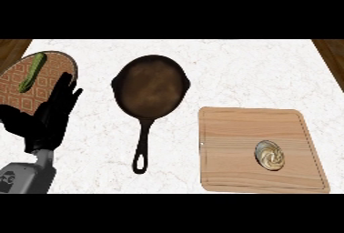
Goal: Pick the cupcake from the cutting board and place it in the pan
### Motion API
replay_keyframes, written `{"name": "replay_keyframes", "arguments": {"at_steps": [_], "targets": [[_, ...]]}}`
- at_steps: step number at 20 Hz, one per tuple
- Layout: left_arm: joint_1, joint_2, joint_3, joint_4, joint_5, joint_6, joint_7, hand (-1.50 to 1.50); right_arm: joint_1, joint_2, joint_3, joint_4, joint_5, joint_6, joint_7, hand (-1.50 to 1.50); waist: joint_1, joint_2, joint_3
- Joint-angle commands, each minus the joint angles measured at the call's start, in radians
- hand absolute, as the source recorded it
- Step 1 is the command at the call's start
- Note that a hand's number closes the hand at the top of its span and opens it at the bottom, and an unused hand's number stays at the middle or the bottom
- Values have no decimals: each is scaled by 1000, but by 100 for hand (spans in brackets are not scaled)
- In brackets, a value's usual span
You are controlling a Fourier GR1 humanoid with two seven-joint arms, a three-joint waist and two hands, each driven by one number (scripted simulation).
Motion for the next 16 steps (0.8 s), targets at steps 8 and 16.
{"name": "replay_keyframes", "arguments": {"at_steps": [8, 16], "targets": [[18, 7, 32, -31, 12, -65, -9, 0, -187, -130, 195, -112, 289, 38, 315, -150, 38, 5, -1], [-5, 1, 11, -58, -28, -30, 52, 0, -203, -223, 404, -155, 400, 271, 507, -150, 36, 4, -1]]}}
